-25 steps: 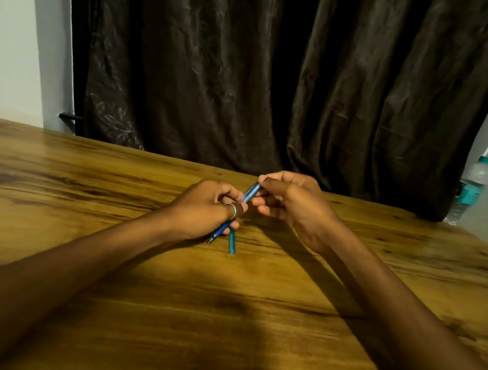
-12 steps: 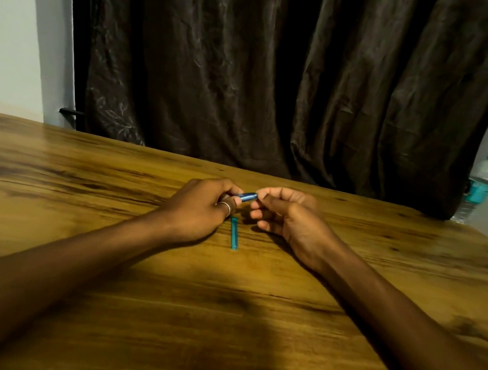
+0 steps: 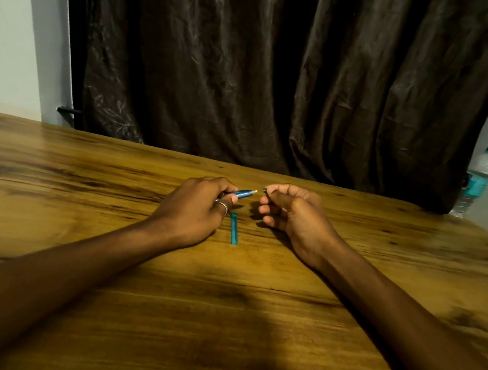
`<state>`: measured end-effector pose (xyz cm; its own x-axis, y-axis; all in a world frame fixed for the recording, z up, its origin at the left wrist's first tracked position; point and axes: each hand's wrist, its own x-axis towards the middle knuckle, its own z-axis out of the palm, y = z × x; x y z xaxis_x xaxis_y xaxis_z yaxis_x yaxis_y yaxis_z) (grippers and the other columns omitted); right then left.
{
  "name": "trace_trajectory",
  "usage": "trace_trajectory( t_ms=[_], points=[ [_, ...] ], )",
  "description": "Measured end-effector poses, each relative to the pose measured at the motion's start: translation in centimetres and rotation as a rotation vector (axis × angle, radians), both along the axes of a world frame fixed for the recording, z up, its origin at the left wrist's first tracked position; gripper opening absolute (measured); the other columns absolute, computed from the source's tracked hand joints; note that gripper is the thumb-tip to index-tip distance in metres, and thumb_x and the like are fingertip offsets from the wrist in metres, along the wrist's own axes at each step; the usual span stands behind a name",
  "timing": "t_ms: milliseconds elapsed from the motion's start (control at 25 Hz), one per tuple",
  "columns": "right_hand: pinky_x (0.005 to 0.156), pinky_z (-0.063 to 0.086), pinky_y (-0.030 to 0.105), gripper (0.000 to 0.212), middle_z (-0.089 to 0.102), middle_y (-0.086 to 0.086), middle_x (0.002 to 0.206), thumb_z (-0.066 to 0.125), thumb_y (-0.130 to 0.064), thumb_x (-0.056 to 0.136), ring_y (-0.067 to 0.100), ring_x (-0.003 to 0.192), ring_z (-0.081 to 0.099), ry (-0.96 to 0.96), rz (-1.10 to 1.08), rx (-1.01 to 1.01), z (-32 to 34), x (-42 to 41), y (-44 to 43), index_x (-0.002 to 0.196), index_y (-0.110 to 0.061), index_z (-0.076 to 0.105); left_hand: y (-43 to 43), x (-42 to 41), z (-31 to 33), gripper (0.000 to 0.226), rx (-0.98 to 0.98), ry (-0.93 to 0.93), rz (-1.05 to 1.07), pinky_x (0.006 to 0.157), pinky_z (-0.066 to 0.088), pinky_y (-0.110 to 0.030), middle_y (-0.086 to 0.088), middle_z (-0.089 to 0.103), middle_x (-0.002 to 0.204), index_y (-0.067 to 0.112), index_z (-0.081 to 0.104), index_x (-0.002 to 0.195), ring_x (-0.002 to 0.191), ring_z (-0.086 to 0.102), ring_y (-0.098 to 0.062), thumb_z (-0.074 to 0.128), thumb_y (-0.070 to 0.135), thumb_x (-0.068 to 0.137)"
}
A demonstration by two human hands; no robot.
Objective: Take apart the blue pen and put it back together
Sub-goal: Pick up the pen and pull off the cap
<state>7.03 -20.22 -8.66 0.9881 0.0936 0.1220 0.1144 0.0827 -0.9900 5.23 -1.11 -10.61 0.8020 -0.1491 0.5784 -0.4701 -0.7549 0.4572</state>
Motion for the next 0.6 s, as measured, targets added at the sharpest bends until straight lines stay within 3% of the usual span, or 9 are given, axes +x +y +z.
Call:
trace_trajectory(
  t_ms=[80,240,320,440,600],
  points=[
    [0.057,0.055,0.022,0.015,0.072,0.007,0.082,0.057,-0.007,0.099,0.010,0.066,0.067,-0.011,-0.004,-0.044,0.2,0.0,-0.2,0.106,-0.002,0.069,-0.1,-0.1,0.1,0.025,-0.013,-0.016,0.020,0.073,0.053,-0.032,0.006,0.072,0.104,0.022,0.067,0.121,0.090,0.063,-0.009,0.055,0.030,0.100],
    [0.057,0.055,0.032,0.015,0.074,0.002,0.071,0.064,-0.013,0.092,0.014,0.061,0.069,-0.146,-0.103,-0.357,0.1,0.4,-0.6,0.084,-0.019,0.075,-0.1,-0.2,0.4,0.029,-0.017,-0.050,0.075,0.081,0.054,-0.035,0.002,0.071,0.115,0.020,0.065,0.127,0.099,0.063,-0.013,0.053,0.029,0.101],
    [0.056,0.056,0.033,0.014,0.075,-0.002,0.070,0.066,-0.015,0.087,0.012,0.064,0.072,-0.301,-0.158,-0.594,-0.3,0.7,-1.2,0.077,-0.021,0.074,-0.1,-0.3,0.4,0.030,-0.016,-0.048,0.094,0.084,0.055,-0.038,0.000,0.071,0.117,0.020,0.064,0.128,0.102,0.063,-0.014,0.053,0.029,0.102],
    [0.058,0.051,0.021,0.010,0.072,-0.014,0.067,0.065,-0.024,0.078,-0.004,0.068,0.066,-0.528,-0.141,-1.012,-0.7,1.1,-1.6,0.071,-0.027,0.072,-0.2,-0.4,0.5,0.030,-0.009,-0.040,0.111,0.085,0.055,-0.038,0.000,0.070,0.118,0.019,0.063,0.128,0.103,0.063,-0.013,0.052,0.029,0.102],
    [0.061,0.057,0.029,0.006,0.072,-0.014,0.068,0.064,-0.031,0.072,-0.004,0.067,0.064,-0.558,-0.081,-1.128,-1.3,1.4,-1.5,0.070,-0.030,0.070,-0.2,-0.3,0.5,0.029,-0.002,-0.026,0.112,0.086,0.056,-0.041,0.000,0.070,0.119,0.021,0.064,0.127,0.103,0.063,-0.015,0.053,0.029,0.102]
  ],
)
